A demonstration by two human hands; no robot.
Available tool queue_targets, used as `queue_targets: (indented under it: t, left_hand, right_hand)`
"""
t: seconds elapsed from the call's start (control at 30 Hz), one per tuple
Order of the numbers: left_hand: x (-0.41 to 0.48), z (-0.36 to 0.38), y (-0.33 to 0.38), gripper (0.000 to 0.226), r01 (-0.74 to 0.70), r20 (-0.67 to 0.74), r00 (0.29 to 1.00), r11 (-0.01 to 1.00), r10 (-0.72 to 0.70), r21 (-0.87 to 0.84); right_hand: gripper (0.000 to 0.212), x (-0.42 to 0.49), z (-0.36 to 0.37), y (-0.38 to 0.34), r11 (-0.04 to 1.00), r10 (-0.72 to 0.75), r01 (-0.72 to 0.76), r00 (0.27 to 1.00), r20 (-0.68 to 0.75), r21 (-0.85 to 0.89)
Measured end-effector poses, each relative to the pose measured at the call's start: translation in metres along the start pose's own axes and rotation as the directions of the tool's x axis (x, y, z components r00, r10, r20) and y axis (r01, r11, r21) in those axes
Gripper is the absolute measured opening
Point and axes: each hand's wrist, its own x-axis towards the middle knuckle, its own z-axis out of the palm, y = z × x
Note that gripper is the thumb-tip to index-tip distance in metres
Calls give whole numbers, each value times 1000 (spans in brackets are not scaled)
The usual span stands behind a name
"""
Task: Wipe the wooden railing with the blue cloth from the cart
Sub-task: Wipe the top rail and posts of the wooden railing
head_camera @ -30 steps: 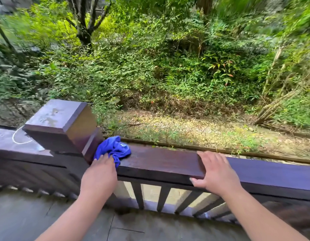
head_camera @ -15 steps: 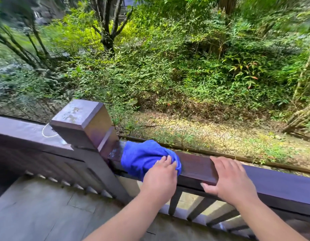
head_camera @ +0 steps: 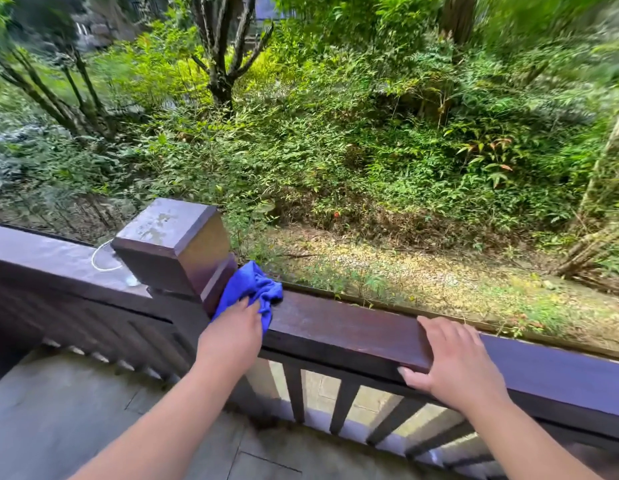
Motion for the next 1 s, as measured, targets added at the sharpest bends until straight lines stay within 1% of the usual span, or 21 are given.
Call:
queue_targets:
  t: [0.07, 0.13, 0.17, 0.2, 0.23, 0.27, 0.3, 0.37, 0.47, 0.57, 0.67, 0.8, 0.9, 1.0]
  left_hand:
    - [-1, 2, 4, 45, 21, 12, 1000, 1000, -21, 20]
    - [-3, 1, 10, 46, 71, 33, 997, 997, -70, -36]
    - [-4, 0, 14, 46, 90, 29, 996, 991, -87, -101]
    - [-4, 1, 20, 43, 78, -10, 997, 981, -81, -179]
    - [-5, 1, 28, 42, 40, -46, 998, 964, -54, -265]
    - [-7, 1, 38, 43, -22, -76, 997, 951, -2, -307]
    - [-7, 1, 52, 46, -100, -106, 992, 949, 71, -299]
    - [-5, -1, 80, 50, -232, -121, 971, 937, 207, -260]
    - [3, -6, 120, 43, -331, -95, 944, 904, 317, -269]
    - [11, -7, 161, 47, -437, -61, 897, 862, 437, -257]
    - [14, -16, 202, 54, -506, -46, 856, 817, 515, -276]
    - [15, -27, 263, 63, -582, -31, 799, 759, 601, -292]
    - [17, -35, 312, 69, -595, -10, 783, 743, 622, -306]
    - [17, -41, 352, 71, -602, 1, 776, 740, 631, -301]
  right_hand:
    - [108, 0, 1, 1, 1000, 4, -4, 1000, 3, 11]
    - [108, 0, 3, 1, 1000, 6, -5, 1000, -5, 27]
    - [108, 0, 3, 2, 999, 6, -5, 1000, -15, 33]
    - [108, 0, 3, 2, 999, 4, -3, 1000, -22, 36]
    - [107, 0, 3, 2, 999, 1, 0, 1000, -29, 40]
    - [107, 0, 2, 1, 999, -8, 10, 999, -32, 48]
    - [107, -1, 2, 1, 998, -11, 13, 1000, -28, 57]
    - [107, -2, -2, 1, 997, -16, 16, 1000, 2, 74]
    - [105, -13, -6, 9, 996, 15, -19, 999, 37, 88]
    - [106, -33, -9, 30, 990, 99, -102, 994, 40, 99]
    - [107, -54, -11, 57, 983, 159, -161, 987, 29, 85]
    - [111, -78, -16, 103, 975, 203, -204, 979, 21, 87]
    - [110, -96, -18, 141, 973, 209, -209, 978, 13, 92]
    - [110, -109, -19, 178, 977, 190, -191, 982, 18, 94]
